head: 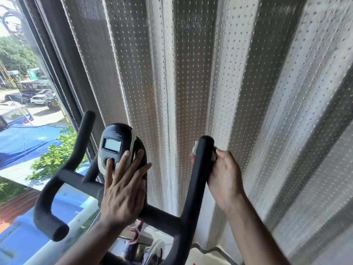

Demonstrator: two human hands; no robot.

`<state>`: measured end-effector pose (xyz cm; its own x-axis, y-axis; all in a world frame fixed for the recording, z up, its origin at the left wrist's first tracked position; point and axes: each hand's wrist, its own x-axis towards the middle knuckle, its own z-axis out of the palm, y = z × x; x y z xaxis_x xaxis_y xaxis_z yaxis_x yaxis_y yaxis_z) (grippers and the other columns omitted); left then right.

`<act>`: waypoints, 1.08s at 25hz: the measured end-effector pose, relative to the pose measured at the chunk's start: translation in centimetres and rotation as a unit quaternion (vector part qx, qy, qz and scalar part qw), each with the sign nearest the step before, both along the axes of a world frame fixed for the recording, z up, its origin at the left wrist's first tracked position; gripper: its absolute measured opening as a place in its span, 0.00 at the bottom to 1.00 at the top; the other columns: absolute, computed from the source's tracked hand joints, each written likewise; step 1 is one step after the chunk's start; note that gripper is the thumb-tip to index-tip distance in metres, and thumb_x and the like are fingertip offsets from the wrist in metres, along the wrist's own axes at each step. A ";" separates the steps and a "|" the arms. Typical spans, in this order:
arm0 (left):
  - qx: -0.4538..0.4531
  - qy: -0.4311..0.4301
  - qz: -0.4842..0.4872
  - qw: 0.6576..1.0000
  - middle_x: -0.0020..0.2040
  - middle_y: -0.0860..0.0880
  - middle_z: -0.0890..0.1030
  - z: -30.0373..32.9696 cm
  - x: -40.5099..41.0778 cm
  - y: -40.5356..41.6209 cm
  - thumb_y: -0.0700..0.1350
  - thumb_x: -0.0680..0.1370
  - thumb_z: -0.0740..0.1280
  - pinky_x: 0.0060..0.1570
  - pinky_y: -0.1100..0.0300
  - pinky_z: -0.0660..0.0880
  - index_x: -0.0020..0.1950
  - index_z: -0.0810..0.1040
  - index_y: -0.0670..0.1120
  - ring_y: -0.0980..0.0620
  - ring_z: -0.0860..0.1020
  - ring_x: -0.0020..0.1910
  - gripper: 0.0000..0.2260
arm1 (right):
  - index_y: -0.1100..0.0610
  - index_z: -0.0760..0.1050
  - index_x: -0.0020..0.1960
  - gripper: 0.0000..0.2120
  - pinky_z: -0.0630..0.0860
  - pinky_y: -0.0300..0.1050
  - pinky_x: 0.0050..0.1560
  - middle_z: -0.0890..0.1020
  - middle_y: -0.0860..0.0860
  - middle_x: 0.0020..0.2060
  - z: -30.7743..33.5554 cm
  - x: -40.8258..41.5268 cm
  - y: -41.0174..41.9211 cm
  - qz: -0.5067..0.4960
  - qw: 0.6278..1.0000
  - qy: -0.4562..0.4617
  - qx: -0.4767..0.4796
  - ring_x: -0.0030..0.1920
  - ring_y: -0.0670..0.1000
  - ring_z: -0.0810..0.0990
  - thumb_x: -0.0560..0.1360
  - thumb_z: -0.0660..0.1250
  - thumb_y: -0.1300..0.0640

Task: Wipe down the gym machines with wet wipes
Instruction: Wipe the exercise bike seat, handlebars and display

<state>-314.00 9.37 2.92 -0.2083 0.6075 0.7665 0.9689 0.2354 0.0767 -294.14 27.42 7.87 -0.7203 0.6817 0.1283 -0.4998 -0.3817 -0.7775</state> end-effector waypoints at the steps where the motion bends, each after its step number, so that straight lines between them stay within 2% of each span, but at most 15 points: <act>1: 0.001 -0.003 -0.003 1.000 0.80 0.49 0.67 0.1 0.0 0.0 0.46 0.82 0.57 0.78 0.32 0.51 0.71 0.79 0.46 0.42 0.58 0.82 0.20 | 0.60 0.79 0.66 0.21 0.71 0.54 0.67 0.83 0.59 0.59 -0.9 0.4 -1.2 -0.001 1.000 -0.022 -0.017 0.65 0.60 0.80 0.80 0.59 0.50; 3: -0.001 0.002 -0.006 1.000 0.80 0.48 0.67 0.2 0.1 0.1 0.45 0.82 0.57 0.78 0.33 0.50 0.71 0.79 0.46 0.42 0.58 0.82 0.20 | 0.59 0.83 0.59 0.21 0.72 0.55 0.66 0.84 0.59 0.54 -1.7 1.1 -2.2 0.000 0.998 -0.054 -0.024 0.60 0.62 0.81 0.80 0.57 0.48; 5: -0.008 0.006 -0.003 1.000 0.80 0.48 0.66 0.3 0.0 0.1 0.45 0.82 0.57 0.78 0.34 0.48 0.71 0.79 0.45 0.42 0.57 0.82 0.20 | 0.60 0.84 0.55 0.26 0.74 0.54 0.58 0.82 0.61 0.48 -0.2 0.7 -1.1 0.018 0.998 -0.066 -0.005 0.52 0.62 0.80 0.80 0.56 0.43; 7: -0.015 0.007 -0.001 1.000 0.81 0.48 0.65 0.2 0.1 0.0 0.45 0.82 0.56 0.79 0.35 0.47 0.72 0.78 0.45 0.42 0.56 0.83 0.21 | 0.66 0.80 0.62 0.32 0.76 0.52 0.50 0.79 0.61 0.45 2.4 -0.9 1.1 0.040 0.998 -0.029 -0.031 0.45 0.59 0.78 0.79 0.55 0.39; 9: -0.017 -0.001 -0.001 1.000 0.81 0.49 0.65 0.4 0.1 -0.1 0.45 0.83 0.56 0.79 0.36 0.46 0.74 0.76 0.45 0.43 0.55 0.83 0.21 | 0.69 0.75 0.68 0.36 0.75 0.52 0.46 0.78 0.60 0.43 4.3 -2.2 2.9 0.029 0.998 -0.002 -0.047 0.42 0.58 0.76 0.80 0.55 0.38; 12: -0.015 -0.013 0.011 1.000 0.82 0.49 0.63 0.4 0.2 -0.1 0.47 0.83 0.55 0.79 0.35 0.48 0.80 0.66 0.44 0.46 0.53 0.84 0.25 | 0.66 0.76 0.66 0.32 0.75 0.51 0.47 0.79 0.58 0.45 3.5 -2.0 2.1 0.003 1.000 -0.003 -0.011 0.43 0.58 0.77 0.82 0.54 0.38; 14: -0.018 -0.013 0.022 0.999 0.83 0.49 0.61 0.3 0.3 -0.1 0.48 0.84 0.54 0.80 0.36 0.47 0.83 0.58 0.44 0.46 0.52 0.84 0.27 | 0.62 0.78 0.63 0.29 0.76 0.50 0.53 0.81 0.57 0.48 0.9 -1.0 -0.1 -0.011 0.999 -0.034 0.020 0.49 0.57 0.79 0.84 0.53 0.40; 16: -0.029 -0.010 0.027 0.999 0.83 0.48 0.59 0.2 0.2 -0.2 0.48 0.84 0.53 0.80 0.37 0.45 0.84 0.56 0.43 0.46 0.50 0.84 0.27 | 0.60 0.79 0.59 0.25 0.76 0.52 0.61 0.83 0.56 0.50 -2.0 0.0 -2.2 -0.030 0.998 -0.050 0.006 0.53 0.57 0.81 0.85 0.51 0.43; 17: -0.038 -0.009 0.028 0.999 0.84 0.49 0.58 0.3 0.2 -0.1 0.48 0.84 0.53 0.80 0.37 0.44 0.84 0.55 0.43 0.46 0.48 0.84 0.27 | 0.61 0.79 0.60 0.25 0.76 0.52 0.61 0.83 0.57 0.49 -3.3 0.3 -3.3 -0.032 0.997 -0.065 -0.012 0.52 0.57 0.82 0.85 0.51 0.45; 20: -0.069 -0.010 0.034 0.997 0.84 0.49 0.54 0.2 0.0 -0.3 0.48 0.85 0.52 0.80 0.37 0.43 0.84 0.56 0.44 0.46 0.45 0.84 0.27 | 0.64 0.80 0.62 0.26 0.78 0.46 0.46 0.83 0.58 0.48 -6.4 1.1 -7.4 -0.024 0.988 -0.131 -0.075 0.44 0.55 0.83 0.84 0.55 0.44; 22: -0.080 -0.004 0.036 0.996 0.85 0.48 0.53 -0.1 0.1 -0.4 0.49 0.85 0.52 0.80 0.36 0.44 0.84 0.56 0.44 0.45 0.45 0.84 0.27 | 0.60 0.84 0.57 0.24 0.73 0.43 0.39 0.84 0.55 0.44 -7.4 2.2 -10.2 -0.016 0.983 -0.141 -0.115 0.38 0.50 0.81 0.83 0.57 0.44; 23: -0.084 0.000 0.034 0.996 0.85 0.47 0.53 -0.1 0.0 -0.5 0.49 0.85 0.53 0.80 0.35 0.45 0.84 0.56 0.43 0.45 0.44 0.84 0.27 | 0.59 0.85 0.55 0.23 0.72 0.45 0.40 0.84 0.55 0.44 -7.0 2.7 -11.0 -0.008 0.982 -0.139 -0.124 0.38 0.50 0.81 0.84 0.57 0.45; 25: -0.085 0.008 0.031 0.996 0.85 0.47 0.53 -0.2 -0.3 -0.5 0.49 0.85 0.53 0.79 0.34 0.46 0.84 0.56 0.43 0.45 0.44 0.84 0.28 | 0.61 0.83 0.54 0.22 0.73 0.52 0.51 0.83 0.60 0.47 -5.7 2.6 -9.5 0.000 0.984 -0.145 -0.104 0.44 0.56 0.81 0.84 0.57 0.47; 27: -0.086 0.009 0.033 0.996 0.85 0.46 0.53 -0.1 -0.3 -0.4 0.48 0.85 0.55 0.79 0.34 0.46 0.84 0.56 0.42 0.45 0.44 0.84 0.28 | 0.61 0.78 0.47 0.16 0.72 0.55 0.55 0.78 0.60 0.40 -3.3 1.5 -6.3 -0.046 0.987 -0.122 -0.093 0.44 0.57 0.76 0.81 0.59 0.51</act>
<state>-314.26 8.94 2.81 -0.2390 0.7158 0.6561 0.9518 0.3064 0.0124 -292.60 21.09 4.61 -0.6484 0.7412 -0.1738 -0.3460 -0.4903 -0.7999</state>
